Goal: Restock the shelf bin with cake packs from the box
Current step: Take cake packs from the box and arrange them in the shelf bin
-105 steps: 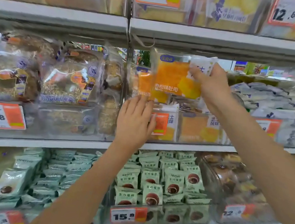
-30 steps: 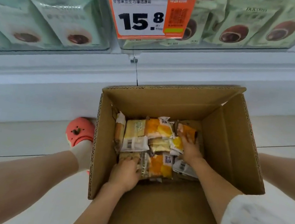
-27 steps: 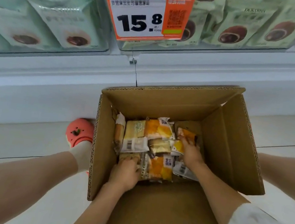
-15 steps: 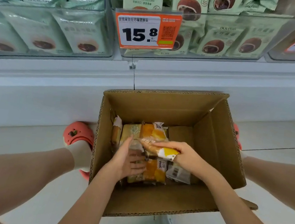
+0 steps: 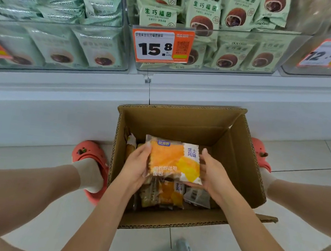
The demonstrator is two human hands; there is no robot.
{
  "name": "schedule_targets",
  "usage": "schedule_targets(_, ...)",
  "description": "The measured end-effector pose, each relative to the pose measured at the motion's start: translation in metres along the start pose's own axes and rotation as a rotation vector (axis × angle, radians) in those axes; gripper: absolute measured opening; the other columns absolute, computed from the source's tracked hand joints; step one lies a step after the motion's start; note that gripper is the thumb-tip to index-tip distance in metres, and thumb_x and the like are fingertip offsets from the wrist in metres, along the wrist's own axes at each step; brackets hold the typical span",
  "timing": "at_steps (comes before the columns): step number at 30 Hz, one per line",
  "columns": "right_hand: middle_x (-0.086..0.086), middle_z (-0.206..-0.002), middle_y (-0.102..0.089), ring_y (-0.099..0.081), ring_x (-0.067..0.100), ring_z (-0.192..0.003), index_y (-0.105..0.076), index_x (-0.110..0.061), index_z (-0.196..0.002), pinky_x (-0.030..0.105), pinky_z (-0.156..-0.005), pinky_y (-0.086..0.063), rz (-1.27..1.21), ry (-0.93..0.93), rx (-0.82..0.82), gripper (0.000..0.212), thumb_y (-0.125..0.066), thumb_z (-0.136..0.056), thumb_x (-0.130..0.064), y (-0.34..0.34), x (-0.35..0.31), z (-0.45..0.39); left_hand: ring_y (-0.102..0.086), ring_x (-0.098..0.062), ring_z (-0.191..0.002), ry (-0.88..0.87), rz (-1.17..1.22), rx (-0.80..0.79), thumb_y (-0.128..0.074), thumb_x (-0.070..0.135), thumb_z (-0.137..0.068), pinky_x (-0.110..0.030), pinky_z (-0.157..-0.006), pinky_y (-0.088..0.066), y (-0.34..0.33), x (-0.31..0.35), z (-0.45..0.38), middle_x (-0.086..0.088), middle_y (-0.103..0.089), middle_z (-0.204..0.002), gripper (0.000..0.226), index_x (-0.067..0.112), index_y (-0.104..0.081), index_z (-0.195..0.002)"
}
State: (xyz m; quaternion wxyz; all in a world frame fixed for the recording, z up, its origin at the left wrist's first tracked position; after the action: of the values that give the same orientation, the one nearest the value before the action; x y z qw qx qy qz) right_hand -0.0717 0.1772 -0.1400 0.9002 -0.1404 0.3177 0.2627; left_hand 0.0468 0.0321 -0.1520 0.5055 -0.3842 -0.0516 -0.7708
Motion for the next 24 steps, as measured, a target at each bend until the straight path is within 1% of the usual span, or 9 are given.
schedule_targets(3,0.012,-0.103,-0.067,-0.066,0.024,-0.091,-0.059,-0.011,-0.102,0.045,-0.085,-0.053,0.088,0.174,0.158,0.029,-0.039,-0.101,-0.031,0.004,-0.006,-0.007,-0.069,-0.020,-0.095,-0.084,-0.139,0.040,-0.033,0.037,-0.102,-0.033,-0.079,-0.056,-0.002,0.002,0.004,-0.009,-0.070,-0.107,0.036,0.015,-0.058,-0.115)
schedule_targets(6,0.008,-0.095,-0.066,-0.064,0.017,-0.081,-0.056,-0.013,-0.096,0.031,-0.068,-0.052,0.148,0.230,0.213,0.028,-0.036,-0.101,-0.033,0.006,-0.006,-0.008,-0.067,-0.020,-0.086,-0.195,-0.249,0.082,-0.032,0.038,-0.102,-0.033,-0.078,-0.054,-0.002,0.010,0.008,-0.006,-0.069,-0.095,0.036,0.015,-0.059,-0.107)
schedule_targets(8,0.002,-0.087,-0.062,-0.059,0.007,-0.070,-0.051,-0.012,-0.099,0.018,-0.054,-0.044,0.288,0.331,0.298,0.028,-0.034,-0.102,-0.033,0.009,-0.011,-0.005,-0.058,-0.015,-0.069,-0.371,-0.459,0.180,-0.031,0.036,-0.103,-0.024,-0.064,-0.046,-0.002,0.021,0.011,-0.002,-0.060,-0.076,0.037,0.013,-0.059,-0.095)
schedule_targets(10,-0.003,-0.078,-0.057,-0.053,0.005,-0.060,-0.048,-0.011,-0.099,0.015,-0.047,-0.037,0.477,0.472,0.392,0.027,-0.032,-0.102,-0.032,0.008,-0.022,0.001,-0.047,-0.011,-0.057,-0.551,-0.641,0.313,-0.030,0.031,-0.103,-0.015,-0.050,-0.035,-0.003,0.030,0.021,0.002,-0.052,-0.065,0.037,0.015,-0.055,-0.080)
schedule_targets(11,-0.003,-0.074,-0.055,-0.051,0.006,-0.057,-0.047,-0.010,-0.098,0.016,-0.046,-0.036,0.526,0.525,0.431,0.027,-0.031,-0.102,-0.031,0.006,-0.028,0.004,-0.045,-0.010,-0.055,-0.601,-0.663,0.354,-0.030,0.030,-0.103,-0.015,-0.048,-0.033,-0.004,0.032,0.026,0.001,-0.051,-0.063,0.037,0.017,-0.052,-0.075)
schedule_targets(14,-0.003,-0.068,-0.051,-0.045,0.007,-0.053,-0.044,-0.009,-0.097,0.019,-0.045,-0.033,0.550,0.653,0.502,0.027,-0.027,-0.103,-0.029,0.002,-0.044,0.009,-0.045,-0.014,-0.055,-0.689,-0.625,0.389,-0.031,0.029,-0.103,-0.026,-0.051,-0.035,-0.007,0.038,0.034,-0.008,-0.053,-0.065,0.038,0.009,-0.051,-0.078)
schedule_targets(18,-0.007,-0.063,-0.048,-0.041,0.007,-0.048,-0.041,-0.010,-0.097,0.016,-0.040,-0.031,0.542,0.832,0.525,0.020,-0.027,-0.103,-0.025,-0.002,-0.070,0.026,-0.040,-0.011,-0.052,-0.821,-0.543,0.371,-0.033,0.027,-0.103,-0.020,-0.046,-0.031,-0.021,0.057,0.053,-0.012,-0.051,-0.063,0.037,0.004,-0.052,-0.080)
schedule_targets(21,-0.007,-0.061,-0.047,-0.040,0.007,-0.046,-0.041,-0.010,-0.093,0.015,-0.040,-0.034,0.462,0.977,0.525,0.018,-0.029,-0.103,-0.020,-0.004,-0.097,0.049,-0.042,-0.010,-0.051,-0.942,-0.510,0.353,-0.034,0.024,-0.103,-0.021,-0.048,-0.034,-0.034,0.081,0.073,-0.015,-0.054,-0.064,0.034,0.008,-0.054,-0.081)
schedule_targets(24,-0.004,-0.064,-0.050,-0.044,0.012,-0.052,-0.042,-0.014,-0.086,0.018,-0.045,-0.034,0.345,1.020,0.410,0.023,-0.030,-0.103,-0.024,-0.013,-0.131,0.068,-0.048,-0.008,-0.055,-1.065,-0.490,0.325,-0.033,0.022,-0.103,-0.019,-0.051,-0.036,-0.049,0.121,0.097,-0.002,-0.051,-0.061,0.031,0.022,-0.048,-0.076)
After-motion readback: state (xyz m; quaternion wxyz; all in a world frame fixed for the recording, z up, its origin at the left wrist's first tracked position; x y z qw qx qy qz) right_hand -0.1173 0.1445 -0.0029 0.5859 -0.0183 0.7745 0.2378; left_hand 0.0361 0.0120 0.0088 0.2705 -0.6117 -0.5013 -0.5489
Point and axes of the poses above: each hand's wrist, its own z-axis away from the middle knuckle, its own y-axis out of the back of the hand, x = y × z, the point moved 7 cm from there along -z, towards the middle knuckle
